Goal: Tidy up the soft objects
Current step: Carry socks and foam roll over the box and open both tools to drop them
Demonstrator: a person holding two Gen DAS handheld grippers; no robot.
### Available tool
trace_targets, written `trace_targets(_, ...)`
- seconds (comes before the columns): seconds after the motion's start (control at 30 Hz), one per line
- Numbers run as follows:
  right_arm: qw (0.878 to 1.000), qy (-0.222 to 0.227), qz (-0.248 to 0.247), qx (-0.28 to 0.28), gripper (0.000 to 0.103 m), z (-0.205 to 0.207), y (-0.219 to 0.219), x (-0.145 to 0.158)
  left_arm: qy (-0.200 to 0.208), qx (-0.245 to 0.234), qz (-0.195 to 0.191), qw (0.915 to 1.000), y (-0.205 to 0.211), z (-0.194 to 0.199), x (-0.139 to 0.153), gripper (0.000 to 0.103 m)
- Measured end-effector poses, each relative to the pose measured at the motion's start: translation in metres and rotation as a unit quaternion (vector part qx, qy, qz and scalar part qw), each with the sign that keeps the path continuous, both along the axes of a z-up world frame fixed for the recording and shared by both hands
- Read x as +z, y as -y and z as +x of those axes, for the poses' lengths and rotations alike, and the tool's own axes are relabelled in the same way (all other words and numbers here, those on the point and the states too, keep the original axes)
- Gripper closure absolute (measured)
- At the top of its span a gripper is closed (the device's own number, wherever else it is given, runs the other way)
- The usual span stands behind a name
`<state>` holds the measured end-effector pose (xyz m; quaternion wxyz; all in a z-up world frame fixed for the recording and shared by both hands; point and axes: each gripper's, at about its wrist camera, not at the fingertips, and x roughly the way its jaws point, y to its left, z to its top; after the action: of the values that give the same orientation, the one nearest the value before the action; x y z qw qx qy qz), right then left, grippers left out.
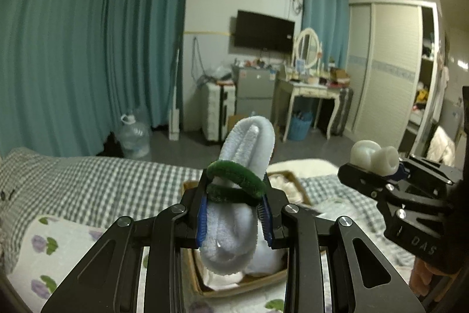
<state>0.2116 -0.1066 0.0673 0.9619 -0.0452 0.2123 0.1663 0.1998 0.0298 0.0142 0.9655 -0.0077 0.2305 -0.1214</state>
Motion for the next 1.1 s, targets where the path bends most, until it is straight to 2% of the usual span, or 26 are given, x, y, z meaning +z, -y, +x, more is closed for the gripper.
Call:
trace_targets(0.17,0.999,-0.042,-0.011,-0.001,0.070,0.039,-0.009,-0.041,-0.038,0.001,0.001,0.9993,-0.002,0.030,-0.033,0.074)
trace_targets(0.3,0.996,-0.084,-0.017,0.000,0.070,0.065,-0.011,-0.076,-0.079,-0.016,0.006,0.9967,0.008,0.044,-0.059,0.074)
trace_targets(0.5,0.991,-0.131,-0.039,0.012,0.069,0.082,-0.021,-0.124,-0.143,-0.037,0.051,0.9877,0.029,0.061,-0.101,0.074)
trace_targets(0.57,0.989,-0.138,-0.045,0.012,0.069,0.085,-0.022,-0.136,-0.146,-0.034,0.068,0.9863,0.030,0.060,-0.110,0.071)
trace_targets(0.73,0.987,-0.152,-0.052,0.015,0.068,0.086,-0.020,-0.155,-0.145,-0.031,0.082,0.9856,0.036,0.061,-0.111,0.068)
trace_targets(0.9,0.987,-0.149,-0.052,0.016,0.066,0.086,-0.019,-0.157,-0.149,-0.034,0.041,0.9874,0.026,0.064,-0.103,0.060)
trace_targets(1.0,0.988,-0.145,-0.043,0.013,0.061,0.079,-0.021,-0.150,-0.128,-0.009,0.034,0.9911,0.020,0.057,-0.087,0.042)
trace_targets(1.03,0.989,-0.144,-0.035,0.012,0.060,0.078,-0.018,-0.148,-0.119,-0.004,0.032,0.9923,0.018,0.055,-0.081,0.032)
trace_targets(1.07,0.989,-0.143,-0.020,0.013,0.056,0.076,-0.014,-0.143,-0.110,-0.001,0.027,0.9936,0.015,0.051,-0.073,0.027)
trace_targets(1.1,0.990,-0.140,-0.011,0.013,0.047,0.074,-0.011,-0.138,-0.100,0.002,0.020,0.9948,0.011,0.045,-0.064,0.026)
